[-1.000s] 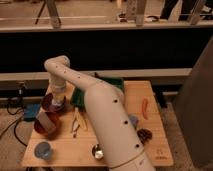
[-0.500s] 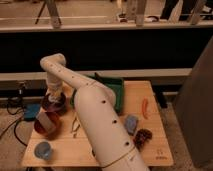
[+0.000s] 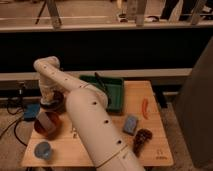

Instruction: Wipe purple bowl with towel

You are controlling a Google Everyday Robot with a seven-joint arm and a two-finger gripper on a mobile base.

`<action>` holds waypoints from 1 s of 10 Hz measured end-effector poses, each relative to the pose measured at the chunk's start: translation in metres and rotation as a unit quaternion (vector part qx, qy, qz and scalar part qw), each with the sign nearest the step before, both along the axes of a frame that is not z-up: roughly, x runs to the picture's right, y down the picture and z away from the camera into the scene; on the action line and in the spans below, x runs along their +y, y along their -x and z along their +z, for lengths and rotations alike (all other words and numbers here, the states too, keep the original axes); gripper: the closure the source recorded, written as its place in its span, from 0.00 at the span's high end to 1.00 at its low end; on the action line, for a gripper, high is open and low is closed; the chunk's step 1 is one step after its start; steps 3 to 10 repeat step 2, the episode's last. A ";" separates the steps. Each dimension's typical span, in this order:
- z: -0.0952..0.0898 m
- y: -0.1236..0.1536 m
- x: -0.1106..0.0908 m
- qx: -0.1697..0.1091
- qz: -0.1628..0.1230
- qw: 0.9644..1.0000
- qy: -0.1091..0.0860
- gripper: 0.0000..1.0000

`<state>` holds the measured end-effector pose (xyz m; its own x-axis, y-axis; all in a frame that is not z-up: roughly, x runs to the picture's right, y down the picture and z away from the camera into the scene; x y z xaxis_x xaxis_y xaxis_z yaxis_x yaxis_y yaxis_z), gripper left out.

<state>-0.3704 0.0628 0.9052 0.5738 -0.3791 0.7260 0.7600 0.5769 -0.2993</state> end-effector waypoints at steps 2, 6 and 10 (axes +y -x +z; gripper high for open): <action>-0.011 -0.013 0.003 -0.005 -0.008 1.000 -0.002 0.00; -0.011 -0.013 0.003 -0.005 -0.008 1.000 -0.002 0.00; -0.011 -0.013 0.003 -0.005 -0.008 1.000 -0.002 0.00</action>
